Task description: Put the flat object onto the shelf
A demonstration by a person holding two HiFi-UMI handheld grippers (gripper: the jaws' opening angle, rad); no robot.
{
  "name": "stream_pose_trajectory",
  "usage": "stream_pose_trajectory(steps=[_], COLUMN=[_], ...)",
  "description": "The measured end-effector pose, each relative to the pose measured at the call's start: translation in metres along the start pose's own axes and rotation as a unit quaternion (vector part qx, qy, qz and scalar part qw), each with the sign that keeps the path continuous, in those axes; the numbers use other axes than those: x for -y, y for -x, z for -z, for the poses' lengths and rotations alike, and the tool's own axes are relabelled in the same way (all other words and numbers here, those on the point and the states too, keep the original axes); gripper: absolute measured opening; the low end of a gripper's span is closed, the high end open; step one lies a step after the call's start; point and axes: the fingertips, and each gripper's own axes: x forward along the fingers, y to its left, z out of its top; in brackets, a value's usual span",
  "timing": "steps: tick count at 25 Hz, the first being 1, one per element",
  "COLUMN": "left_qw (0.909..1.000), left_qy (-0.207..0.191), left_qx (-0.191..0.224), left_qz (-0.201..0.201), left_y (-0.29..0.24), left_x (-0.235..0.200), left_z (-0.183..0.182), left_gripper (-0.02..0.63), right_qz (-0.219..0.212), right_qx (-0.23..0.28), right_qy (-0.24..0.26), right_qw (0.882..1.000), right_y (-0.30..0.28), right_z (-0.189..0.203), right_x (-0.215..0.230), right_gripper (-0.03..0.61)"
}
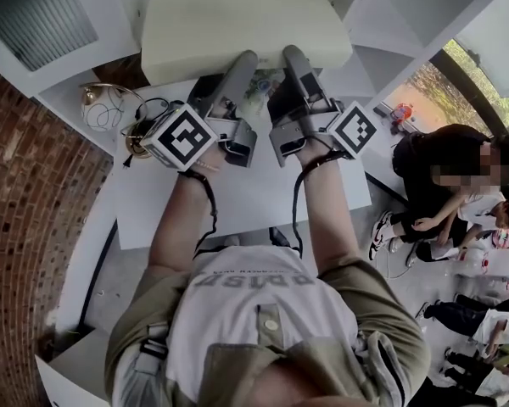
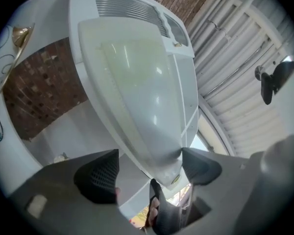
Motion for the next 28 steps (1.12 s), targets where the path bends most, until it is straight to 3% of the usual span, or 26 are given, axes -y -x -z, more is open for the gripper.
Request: stream_pose_trajectory(steps=[12,28], left_qw=[0.9995,0.9975], left_qy=[0.006,0.057], left_qx=[0.019,0.003], left_qz=[-0.023,-0.043], left_y=[-0.017,-0.06], left_x=[-0.017,-0.046], left_z=[-0.018,-0.02], left_gripper=[0.421,0.422], right_qz=[0.024,0.097], right_qx=[-0.005,0.009], right_qy=[0.038,0.031], right_qw=[0.999,0.995], right_y=[-0.012,-0.041], right_z=[0.004,-0.024], right_x=[0.014,0.055], right_gripper=[0.285,0.295])
